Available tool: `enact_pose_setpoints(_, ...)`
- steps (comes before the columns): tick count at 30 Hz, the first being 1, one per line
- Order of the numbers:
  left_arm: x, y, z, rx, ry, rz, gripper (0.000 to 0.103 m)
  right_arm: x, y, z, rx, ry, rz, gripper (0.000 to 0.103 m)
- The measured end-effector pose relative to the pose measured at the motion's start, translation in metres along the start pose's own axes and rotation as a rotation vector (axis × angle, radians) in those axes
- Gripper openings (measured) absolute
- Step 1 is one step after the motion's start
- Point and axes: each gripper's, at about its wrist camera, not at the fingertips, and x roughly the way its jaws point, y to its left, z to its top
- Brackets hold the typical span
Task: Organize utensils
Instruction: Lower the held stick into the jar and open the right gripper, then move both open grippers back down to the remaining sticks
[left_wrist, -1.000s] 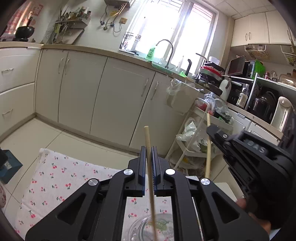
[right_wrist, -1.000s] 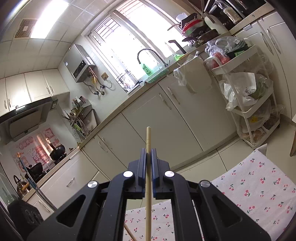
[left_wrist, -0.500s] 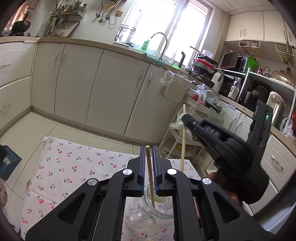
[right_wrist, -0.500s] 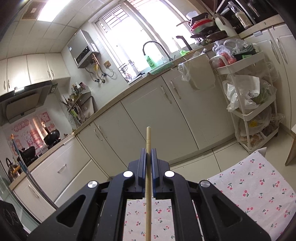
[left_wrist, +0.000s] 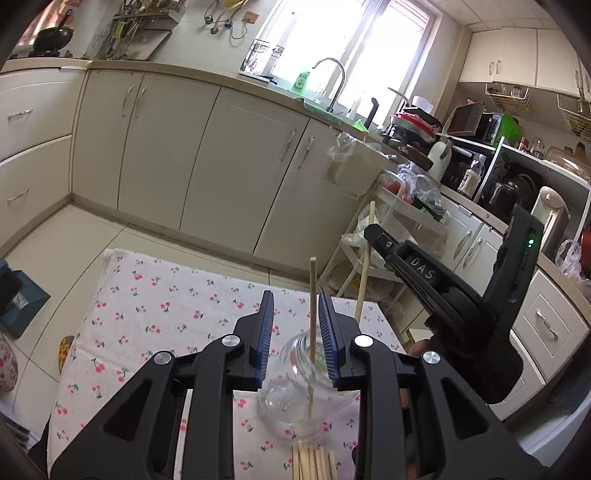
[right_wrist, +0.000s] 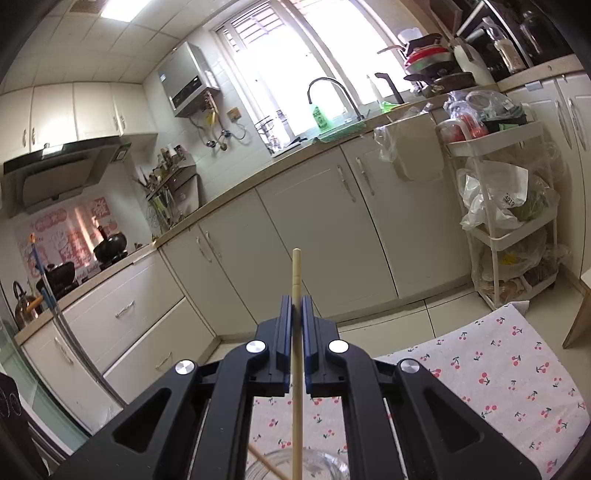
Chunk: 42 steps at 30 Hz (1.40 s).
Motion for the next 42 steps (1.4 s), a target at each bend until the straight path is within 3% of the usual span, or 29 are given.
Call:
enact_pose_setpoints(10, -0.028, 0.005, -0.034, -0.015, 0.099, 0.095, 0.041, -0.026, 0.017, -0.027, -0.127, 0.093, 0.002, 0.007)
enact_pose_setpoints(13, -0.047, 0.004, -0.045, -0.026, 0.105, 0.134, 0.049, -0.033, 0.022, -0.034, -0.174, 0.117, 0.002, 0.030)
enact_pose_setpoints(19, -0.076, 0.013, -0.066, -0.071, 0.129, 0.164, 0.053, -0.064, 0.030, -0.038, -0.237, 0.106, -0.016, 0.038)
enact_pose_setpoints(23, -0.093, 0.018, -0.070, -0.076, 0.138, 0.185, 0.056, -0.098, 0.026, -0.044, -0.205, 0.094, -0.076, 0.050)
enact_pose_setpoints(26, -0.102, 0.019, -0.069, -0.087, 0.133, 0.190, 0.058, -0.121, 0.017, -0.061, -0.179, 0.167, -0.138, 0.056)
enact_pose_setpoints(36, -0.133, -0.011, -0.069, -0.042, 0.121, 0.176, 0.064, -0.159, -0.011, -0.123, -0.141, 0.433, -0.275, 0.056)
enact_pose_setpoints(42, -0.159, -0.029, -0.077, -0.007, 0.115, 0.178, 0.070, -0.175, -0.012, -0.141, -0.130, 0.491, -0.285, 0.058)
